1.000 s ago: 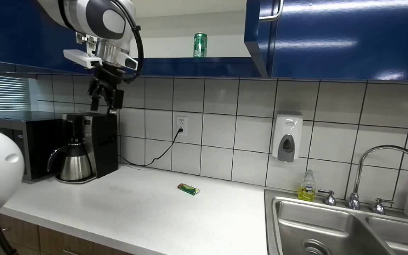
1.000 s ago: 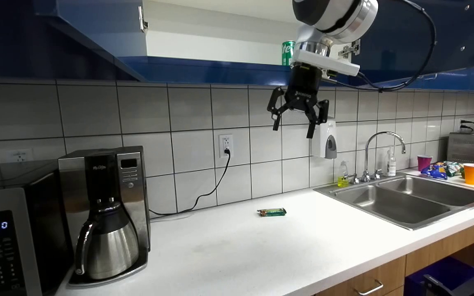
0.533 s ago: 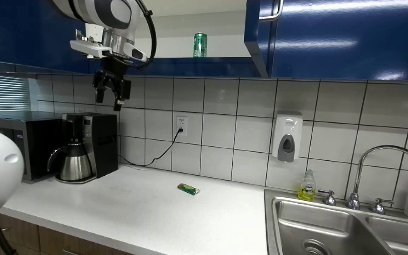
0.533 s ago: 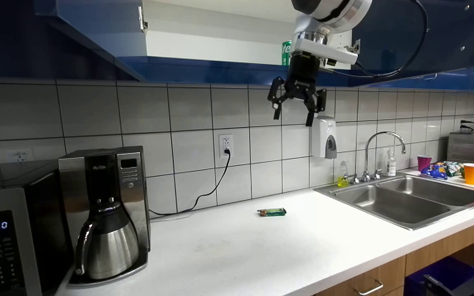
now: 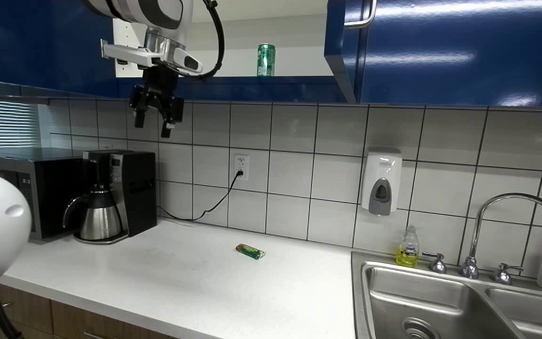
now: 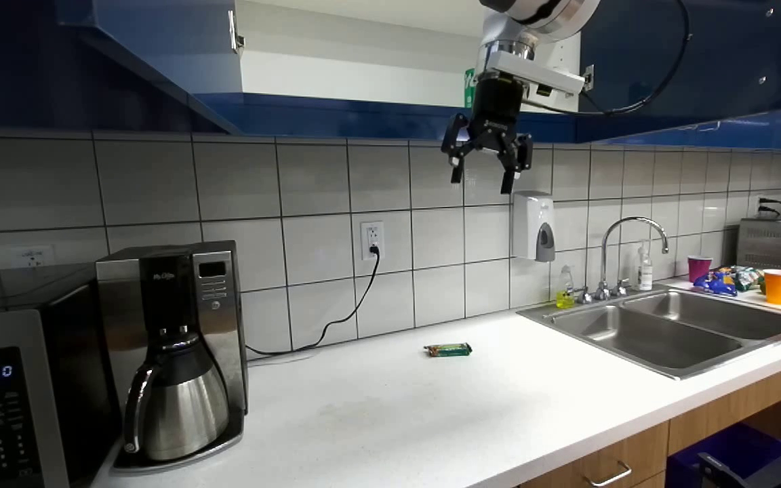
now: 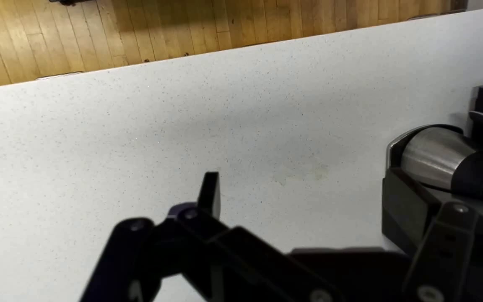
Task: Remove the can from the cupboard
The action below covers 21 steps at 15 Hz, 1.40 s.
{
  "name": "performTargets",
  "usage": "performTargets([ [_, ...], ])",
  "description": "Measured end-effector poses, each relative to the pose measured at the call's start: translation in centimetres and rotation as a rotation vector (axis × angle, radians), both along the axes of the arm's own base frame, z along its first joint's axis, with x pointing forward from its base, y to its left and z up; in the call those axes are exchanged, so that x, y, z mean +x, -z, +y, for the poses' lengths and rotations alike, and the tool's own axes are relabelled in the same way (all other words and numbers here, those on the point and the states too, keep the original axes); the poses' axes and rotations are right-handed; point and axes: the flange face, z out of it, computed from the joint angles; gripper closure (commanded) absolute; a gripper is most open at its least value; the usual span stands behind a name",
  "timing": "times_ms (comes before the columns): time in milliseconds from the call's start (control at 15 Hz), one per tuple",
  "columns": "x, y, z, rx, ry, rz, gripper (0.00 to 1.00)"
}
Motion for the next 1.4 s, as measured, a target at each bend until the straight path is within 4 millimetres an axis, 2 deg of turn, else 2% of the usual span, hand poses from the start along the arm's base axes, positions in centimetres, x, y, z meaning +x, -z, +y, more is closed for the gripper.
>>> performTargets([
  [467,1.0,-2.1,-0.6,0.007,-0.073,-0.015,0.0],
  [1400,1.9,-2.6,-0.5,0.008,-0.094,-0.025,0.0],
])
